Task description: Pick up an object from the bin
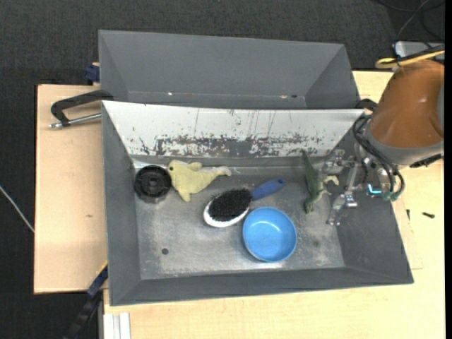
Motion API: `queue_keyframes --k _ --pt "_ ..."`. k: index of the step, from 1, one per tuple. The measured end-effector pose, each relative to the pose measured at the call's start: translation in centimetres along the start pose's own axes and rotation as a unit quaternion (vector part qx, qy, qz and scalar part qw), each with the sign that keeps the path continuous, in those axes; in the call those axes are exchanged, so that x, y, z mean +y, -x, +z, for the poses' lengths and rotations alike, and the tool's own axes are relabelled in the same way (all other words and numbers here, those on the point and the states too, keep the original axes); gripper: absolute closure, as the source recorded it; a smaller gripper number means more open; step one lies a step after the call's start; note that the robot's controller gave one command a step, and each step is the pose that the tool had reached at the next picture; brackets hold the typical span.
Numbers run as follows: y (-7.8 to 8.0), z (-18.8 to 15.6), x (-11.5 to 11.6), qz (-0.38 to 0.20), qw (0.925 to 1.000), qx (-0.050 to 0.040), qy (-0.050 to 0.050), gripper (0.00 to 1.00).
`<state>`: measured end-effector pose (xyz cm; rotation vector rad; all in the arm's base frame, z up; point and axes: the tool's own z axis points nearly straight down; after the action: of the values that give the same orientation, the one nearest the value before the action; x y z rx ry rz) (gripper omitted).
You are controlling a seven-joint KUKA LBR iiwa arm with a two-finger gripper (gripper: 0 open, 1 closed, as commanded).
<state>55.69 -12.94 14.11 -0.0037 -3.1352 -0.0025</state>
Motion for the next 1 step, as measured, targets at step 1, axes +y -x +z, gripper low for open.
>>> queue_keyframes --k 1 --pt "3.32 6.86 10.86 -0.145 0.9894 -0.0104 -0.001 0.0"
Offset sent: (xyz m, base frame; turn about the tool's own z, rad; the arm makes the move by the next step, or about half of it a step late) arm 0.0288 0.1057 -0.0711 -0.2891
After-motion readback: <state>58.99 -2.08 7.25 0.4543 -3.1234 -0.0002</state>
